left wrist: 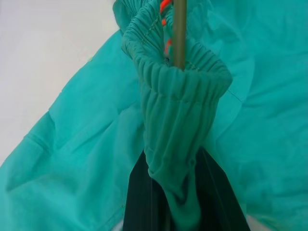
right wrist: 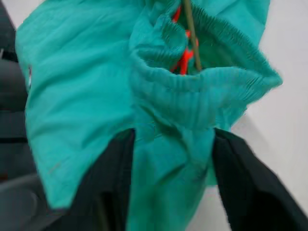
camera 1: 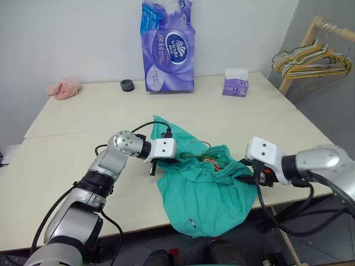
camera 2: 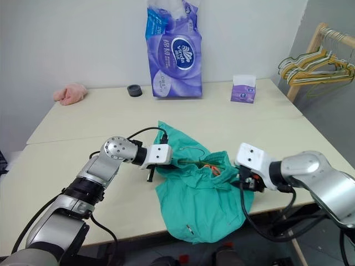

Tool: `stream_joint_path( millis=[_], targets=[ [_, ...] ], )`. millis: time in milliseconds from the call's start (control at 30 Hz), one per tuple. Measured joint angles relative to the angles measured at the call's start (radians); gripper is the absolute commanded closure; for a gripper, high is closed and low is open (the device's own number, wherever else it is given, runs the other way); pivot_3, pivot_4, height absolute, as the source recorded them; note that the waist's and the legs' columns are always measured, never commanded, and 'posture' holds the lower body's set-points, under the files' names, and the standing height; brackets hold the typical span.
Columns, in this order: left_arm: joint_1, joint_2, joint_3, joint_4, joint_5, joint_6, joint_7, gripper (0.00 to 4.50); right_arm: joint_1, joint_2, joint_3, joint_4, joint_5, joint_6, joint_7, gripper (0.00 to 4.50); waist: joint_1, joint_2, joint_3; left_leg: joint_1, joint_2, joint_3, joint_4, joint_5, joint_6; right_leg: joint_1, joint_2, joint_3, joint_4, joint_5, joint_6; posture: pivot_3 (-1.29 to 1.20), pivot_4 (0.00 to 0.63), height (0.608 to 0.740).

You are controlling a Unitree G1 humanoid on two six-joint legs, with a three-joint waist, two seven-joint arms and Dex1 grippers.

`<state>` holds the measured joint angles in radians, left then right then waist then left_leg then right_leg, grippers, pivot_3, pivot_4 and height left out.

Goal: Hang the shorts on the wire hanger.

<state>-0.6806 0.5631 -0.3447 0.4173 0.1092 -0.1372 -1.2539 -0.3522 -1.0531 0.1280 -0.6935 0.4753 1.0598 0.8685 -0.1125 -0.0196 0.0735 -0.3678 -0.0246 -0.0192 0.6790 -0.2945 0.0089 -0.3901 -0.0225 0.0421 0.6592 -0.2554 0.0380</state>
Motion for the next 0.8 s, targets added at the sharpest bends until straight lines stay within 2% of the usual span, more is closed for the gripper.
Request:
stream_joint_path(
  millis=[100,233,500,767,800],
  targets=[
    [0.001,-0.002,-0.001,-0.006,0.0,0.0,0.0,4.5,0.046,0.002,-0.038,-0.002,0.017,0.029,-0.021,0.21,0.0,0.0,0.0,0.0,0.0,0.0,0.0,0.0,0.0,0.0,0.0,0.0,0.0,0.0,0.0,-0.21,0.039,0.74],
    [0.002,-0.013,-0.002,-0.008,-0.001,0.0,-0.002,4.5,0.059,0.027,-0.04,0.03,0.013,0.038,-0.053,0.21,-0.002,0.0,0.0,0.0,0.0,0.0,0.0,0.0,0.0,0.0,0.0,0.0,0.0,0.0,0.0,-0.22,0.043,0.74],
    [0.001,-0.015,-0.003,-0.012,-0.001,-0.001,-0.004,4.5,-0.01,0.109,0.095,0.2,-0.043,0.013,-0.077,0.21,-0.003,0.0,0.0,0.0,0.0,0.0,0.0,0.0,0.0,0.0,0.0,0.0,0.0,0.0,0.0,-0.21,0.04,0.74],
    [0.002,-0.008,-0.003,-0.016,-0.001,-0.001,-0.013,4.5,-0.108,0.236,0.229,0.355,-0.111,-0.029,-0.064,0.21,-0.004,0.0,0.0,0.0,0.0,0.0,0.0,0.0,0.0,0.0,0.0,0.0,0.001,0.0,0.0,-0.19,0.032,0.74],
    [0.002,-0.008,-0.003,-0.016,-0.001,-0.001,-0.015,4.5,-0.117,0.247,0.24,0.366,-0.12,-0.035,-0.063,0.38,-0.004,0.0,0.0,0.0,0.0,0.0,0.0,0.0,0.0,0.0,0.0,0.0,0.001,0.0,0.0,-0.19,0.032,0.74]
  ],
)
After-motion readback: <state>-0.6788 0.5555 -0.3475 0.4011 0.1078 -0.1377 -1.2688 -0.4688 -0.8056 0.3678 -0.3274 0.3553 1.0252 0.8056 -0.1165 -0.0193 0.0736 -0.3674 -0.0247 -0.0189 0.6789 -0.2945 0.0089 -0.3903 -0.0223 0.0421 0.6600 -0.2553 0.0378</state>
